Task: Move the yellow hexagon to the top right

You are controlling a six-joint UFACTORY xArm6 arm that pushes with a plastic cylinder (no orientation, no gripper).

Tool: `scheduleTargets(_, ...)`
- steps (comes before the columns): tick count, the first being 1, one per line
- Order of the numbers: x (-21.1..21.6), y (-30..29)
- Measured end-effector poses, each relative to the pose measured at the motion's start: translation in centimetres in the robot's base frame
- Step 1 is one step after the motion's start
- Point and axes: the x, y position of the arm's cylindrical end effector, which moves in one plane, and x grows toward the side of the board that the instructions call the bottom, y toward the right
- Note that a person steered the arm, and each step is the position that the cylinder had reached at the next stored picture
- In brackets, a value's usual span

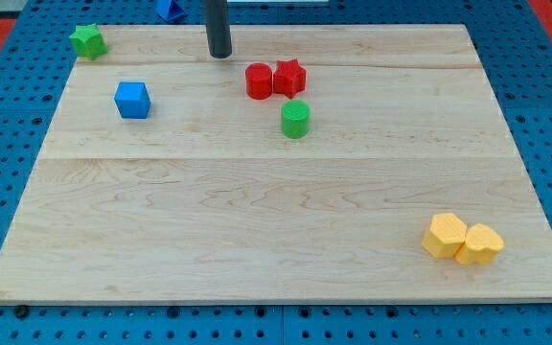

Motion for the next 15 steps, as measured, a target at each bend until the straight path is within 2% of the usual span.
scheduleTargets(2, 2.1, 3.6)
scheduleTargets(3, 5.6, 2.6)
scheduleTargets(4, 12.9, 2.6)
scheduleTargets(5, 21.9, 5.2)
scheduleTargets(6, 30.6, 10.7)
scheduleTargets(7, 32.7, 18.7)
scheduleTargets(9, 31.3, 23.9)
scheduleTargets(10, 33.2, 25.5)
scheduleTargets(11, 33.2, 27.2)
scheduleTargets(13, 29.6, 27.2)
scheduleTargets(15, 22.9, 26.9)
